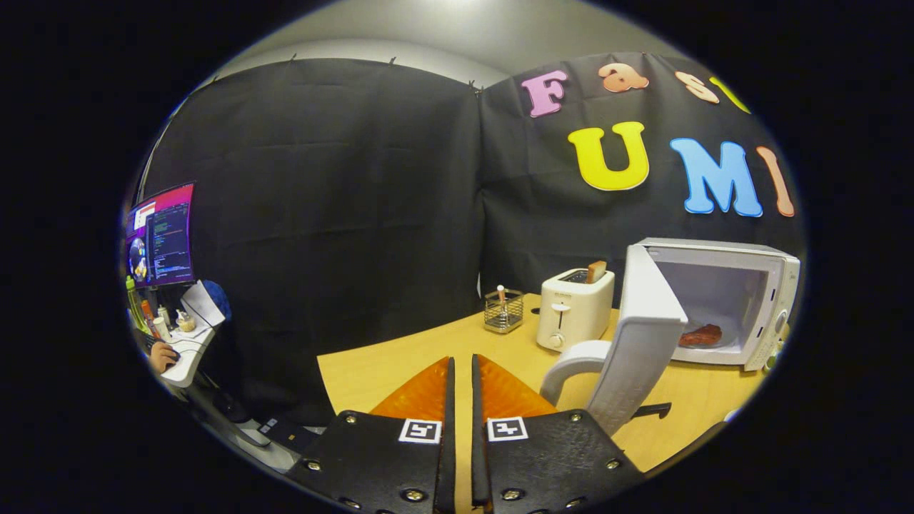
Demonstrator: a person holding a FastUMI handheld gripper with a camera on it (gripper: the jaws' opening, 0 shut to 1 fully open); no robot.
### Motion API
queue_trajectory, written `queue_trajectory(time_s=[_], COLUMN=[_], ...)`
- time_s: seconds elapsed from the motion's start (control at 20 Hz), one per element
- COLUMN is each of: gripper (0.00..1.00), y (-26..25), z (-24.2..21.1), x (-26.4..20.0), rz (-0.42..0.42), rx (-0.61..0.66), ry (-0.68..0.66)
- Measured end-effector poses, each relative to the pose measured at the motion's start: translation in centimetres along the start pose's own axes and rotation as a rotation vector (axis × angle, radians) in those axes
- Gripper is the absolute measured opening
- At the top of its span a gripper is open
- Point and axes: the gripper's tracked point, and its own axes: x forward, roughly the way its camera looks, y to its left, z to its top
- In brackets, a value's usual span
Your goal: Open the microwave, put the food inside, and close the microwave door.
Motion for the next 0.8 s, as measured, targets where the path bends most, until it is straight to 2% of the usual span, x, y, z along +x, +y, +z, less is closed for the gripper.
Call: queue_trajectory(time_s=[0.05,0.15,0.25,0.4,0.8], gripper=[0.09,0.08,0.01,0.01,0.01], y=[-1.3,-2.2,-2.7,-4.9,-15.0], z=[-0.3,-1.5,-2.3,-2.1,-2.9], x=[0.1,-0.1,-1.1,-3.1,-6.6], rz=[-0.033,-0.027,-0.034,-0.077,-0.282], rx=[-0.007,0.022,0.022,-0.004,-0.087], ry=[0.006,0.030,0.054,0.055,0.097])
